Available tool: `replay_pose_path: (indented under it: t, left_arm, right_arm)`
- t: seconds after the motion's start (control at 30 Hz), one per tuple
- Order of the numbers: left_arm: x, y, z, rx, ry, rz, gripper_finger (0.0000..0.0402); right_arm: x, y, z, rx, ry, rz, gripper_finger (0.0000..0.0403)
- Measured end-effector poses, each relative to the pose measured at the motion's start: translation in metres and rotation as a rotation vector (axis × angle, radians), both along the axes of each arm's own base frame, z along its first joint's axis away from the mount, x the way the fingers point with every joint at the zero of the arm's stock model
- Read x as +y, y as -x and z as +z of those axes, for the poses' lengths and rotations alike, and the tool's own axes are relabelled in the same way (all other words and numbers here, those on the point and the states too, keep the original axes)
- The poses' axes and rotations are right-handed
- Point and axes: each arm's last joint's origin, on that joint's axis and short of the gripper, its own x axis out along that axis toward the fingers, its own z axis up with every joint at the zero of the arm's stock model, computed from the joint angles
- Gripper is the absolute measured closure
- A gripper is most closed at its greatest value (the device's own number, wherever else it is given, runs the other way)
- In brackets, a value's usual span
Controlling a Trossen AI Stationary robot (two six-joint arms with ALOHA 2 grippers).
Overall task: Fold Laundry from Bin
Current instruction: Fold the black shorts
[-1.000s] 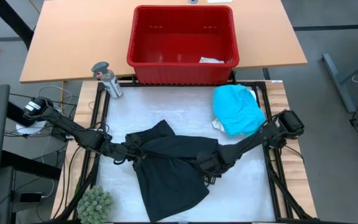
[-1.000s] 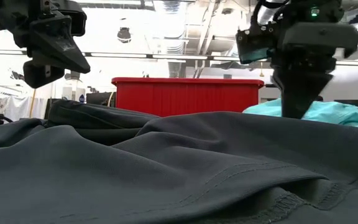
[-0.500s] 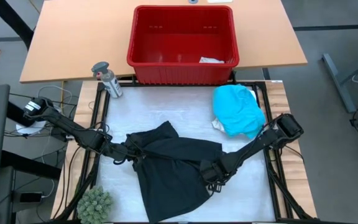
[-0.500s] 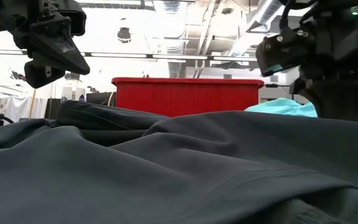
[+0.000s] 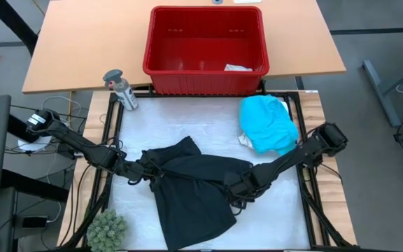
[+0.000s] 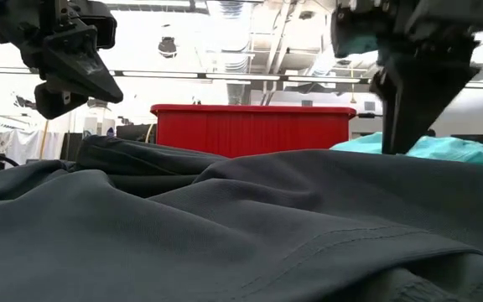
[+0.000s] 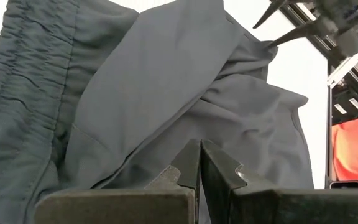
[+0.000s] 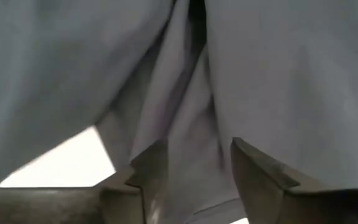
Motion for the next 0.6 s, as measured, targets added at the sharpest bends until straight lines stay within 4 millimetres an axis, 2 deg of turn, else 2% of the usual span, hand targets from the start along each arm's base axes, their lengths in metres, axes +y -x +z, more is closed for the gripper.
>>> replay_pose_path:
  t: [0.1, 0.23, 0.6]
  left_arm:
    - [0.000, 0.000, 0.000, 0.003, -0.002, 0.000, 0.0402]
    - [0.000, 0.001, -0.001, 0.012, -0.006, 0.000, 0.0401]
    - [0.000, 0.001, -0.001, 0.015, -0.007, 0.000, 0.0401]
  right_arm:
    - [-0.005, -0.006, -0.014, 0.042, 0.027, -0.001, 0.0187]
    - [-0.013, -0.013, -0.024, 0.069, 0.045, 0.002, 0.0182]
    - [-0.031, -0.024, -0.025, 0.041, 0.071, -0.002, 0.0211]
